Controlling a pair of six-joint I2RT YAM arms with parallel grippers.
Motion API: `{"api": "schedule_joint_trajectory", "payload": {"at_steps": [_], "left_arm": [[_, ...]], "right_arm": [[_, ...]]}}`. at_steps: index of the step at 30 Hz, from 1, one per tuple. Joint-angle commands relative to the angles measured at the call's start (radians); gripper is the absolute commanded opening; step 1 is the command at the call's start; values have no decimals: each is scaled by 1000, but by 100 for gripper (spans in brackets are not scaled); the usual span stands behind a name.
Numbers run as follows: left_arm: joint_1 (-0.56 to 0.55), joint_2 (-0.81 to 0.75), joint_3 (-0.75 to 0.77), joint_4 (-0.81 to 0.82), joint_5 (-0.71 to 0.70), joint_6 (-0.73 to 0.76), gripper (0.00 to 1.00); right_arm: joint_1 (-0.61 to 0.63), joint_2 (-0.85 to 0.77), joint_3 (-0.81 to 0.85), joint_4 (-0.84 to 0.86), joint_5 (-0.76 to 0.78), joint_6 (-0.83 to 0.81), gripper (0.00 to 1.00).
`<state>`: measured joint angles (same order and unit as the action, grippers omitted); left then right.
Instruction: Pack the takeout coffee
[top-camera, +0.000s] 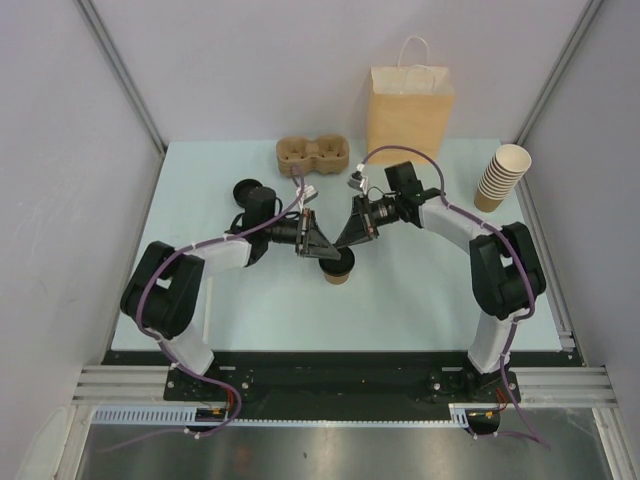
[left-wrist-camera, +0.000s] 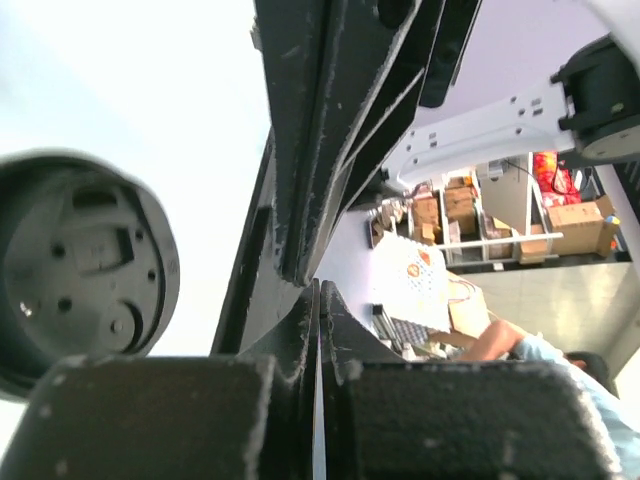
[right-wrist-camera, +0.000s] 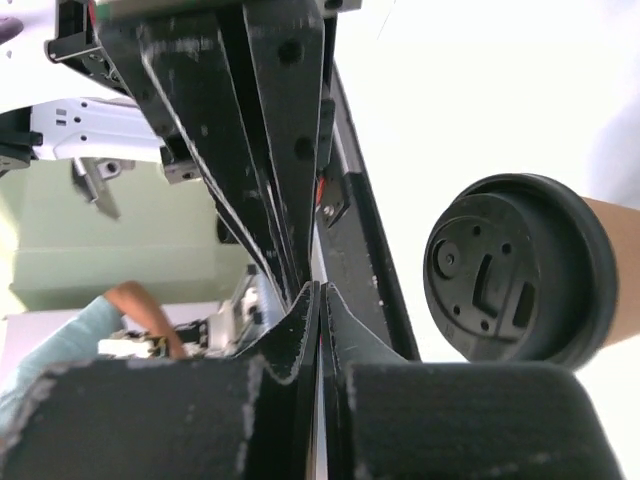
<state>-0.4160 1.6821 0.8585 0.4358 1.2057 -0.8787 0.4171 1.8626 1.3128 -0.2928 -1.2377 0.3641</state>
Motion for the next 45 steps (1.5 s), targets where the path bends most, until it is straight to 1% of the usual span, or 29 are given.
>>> {"api": "schedule_joint_trajectory", "payload": {"at_steps": [1,2,5,11,19,23,31,37,41,45], "left_arm": [[17,-30,75,76,-44,-36,0],[19,-18,82,77,-52,-36,0],[19,4,108,3,-101,27,0],[16,19,77,-113,-146,121,0],[10,27,39,-115,-152,138,0],[-10,11,24,-147,-144,171,0],[-17,47,22,-199,-189,222,0],[-15,106,24,-275,-230,247,0],[-15,131,25,-338,-261,305,0],[-9,151,22,-367,-297,325,0]], "right_arm": [[-26,-68,6,-68,70,-57,0],[-27,-69,6,-83,110,-77,0],[-28,-60,6,-105,171,-82,0],[-26,-29,6,-49,198,-24,0],[-6,10,6,41,210,45,0],[5,41,6,69,227,56,0],[5,86,6,72,262,53,0],[0,119,6,15,285,18,0],[-5,138,6,-5,290,4,0],[-9,155,6,-22,296,-8,0]]}}
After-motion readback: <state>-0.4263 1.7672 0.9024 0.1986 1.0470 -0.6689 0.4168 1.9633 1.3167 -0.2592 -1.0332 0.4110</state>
